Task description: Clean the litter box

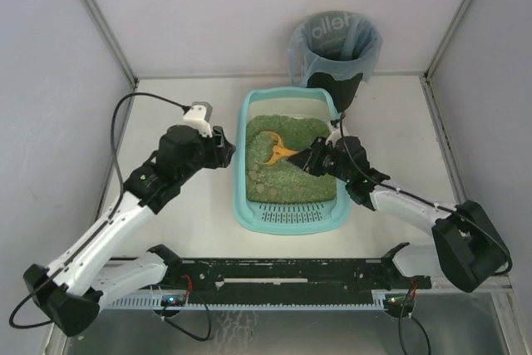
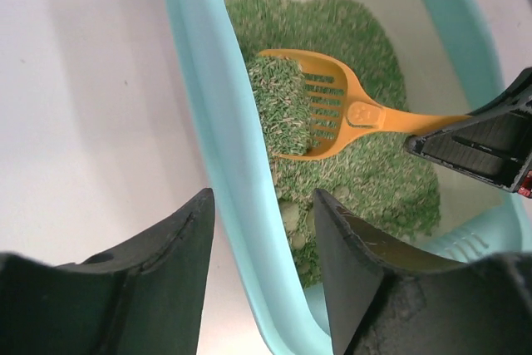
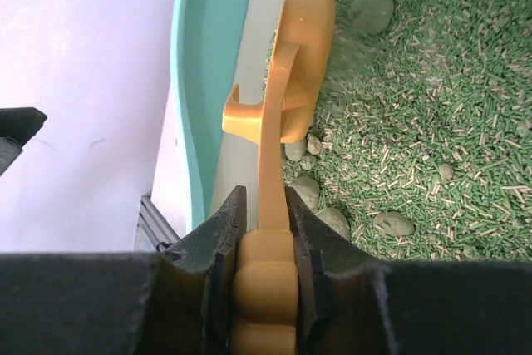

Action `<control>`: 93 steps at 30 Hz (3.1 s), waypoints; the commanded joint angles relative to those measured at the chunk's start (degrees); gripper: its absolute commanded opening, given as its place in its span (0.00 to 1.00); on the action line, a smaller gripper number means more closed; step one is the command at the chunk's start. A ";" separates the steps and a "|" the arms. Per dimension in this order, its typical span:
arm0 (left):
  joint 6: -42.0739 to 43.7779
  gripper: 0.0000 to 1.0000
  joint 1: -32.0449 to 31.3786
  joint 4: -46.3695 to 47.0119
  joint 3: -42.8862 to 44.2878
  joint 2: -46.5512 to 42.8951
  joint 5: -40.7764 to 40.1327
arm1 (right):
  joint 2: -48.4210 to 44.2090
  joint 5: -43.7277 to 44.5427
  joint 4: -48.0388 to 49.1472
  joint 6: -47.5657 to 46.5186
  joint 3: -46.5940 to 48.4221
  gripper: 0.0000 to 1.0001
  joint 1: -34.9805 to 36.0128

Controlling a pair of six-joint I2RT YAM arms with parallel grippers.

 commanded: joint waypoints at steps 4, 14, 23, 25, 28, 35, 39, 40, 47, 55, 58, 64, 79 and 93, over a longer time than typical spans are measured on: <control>3.24 0.62 1.42 -0.43 2.51 -7.05 -2.24 | -9.11 -0.49 6.26 2.95 -3.75 0.00 -3.98; 1.94 0.85 3.66 1.47 2.41 -7.34 1.04 | -24.96 -9.47 7.63 7.99 -14.21 0.00 -17.04; -0.10 1.00 6.29 1.57 4.47 -6.98 -0.35 | -30.00 -16.57 9.62 15.94 -18.51 0.00 -23.20; -0.23 1.00 6.29 3.06 3.61 -7.74 -0.28 | -27.53 -20.51 13.12 16.39 -17.36 0.00 -21.63; -0.87 1.00 6.29 3.93 3.28 -7.53 -0.19 | -26.26 -23.07 14.79 17.58 -18.07 0.00 -23.06; -0.14 0.98 6.29 10.45 -1.65 -9.30 2.66 | -23.72 -26.77 17.74 17.98 -16.63 0.00 -21.77; 1.43 0.96 6.29 15.70 -4.63 -11.33 3.86 | -25.89 -22.94 13.92 21.46 -20.03 0.00 -27.33; 1.72 0.96 6.29 17.53 -5.67 -12.05 3.57 | -25.06 -23.78 15.00 21.72 -19.47 0.00 -26.14; 4.41 0.95 6.29 26.61 -9.69 -13.14 4.66 | -22.49 -23.69 18.17 25.59 -22.14 0.00 -26.41; 14.27 0.92 6.29 24.91 -4.40 -8.78 17.54 | -20.73 -25.56 18.36 24.73 -21.17 0.00 -26.34; 17.81 0.90 5.75 25.17 -2.86 -6.97 21.22 | -17.95 -29.03 19.12 21.44 -17.35 0.00 -21.33; 25.17 0.86 3.80 24.46 2.02 -0.28 28.50 | -19.39 -28.39 16.27 17.16 -17.59 0.00 -22.73; 67.08 0.75 -14.89 19.15 12.57 20.33 36.56 | -28.75 -18.19 -22.63 -12.76 -4.51 0.00 -20.20; 64.52 0.57 -14.89 27.23 14.23 27.53 39.89 | -32.14 -16.38 -29.61 -17.35 -0.51 0.00 -17.62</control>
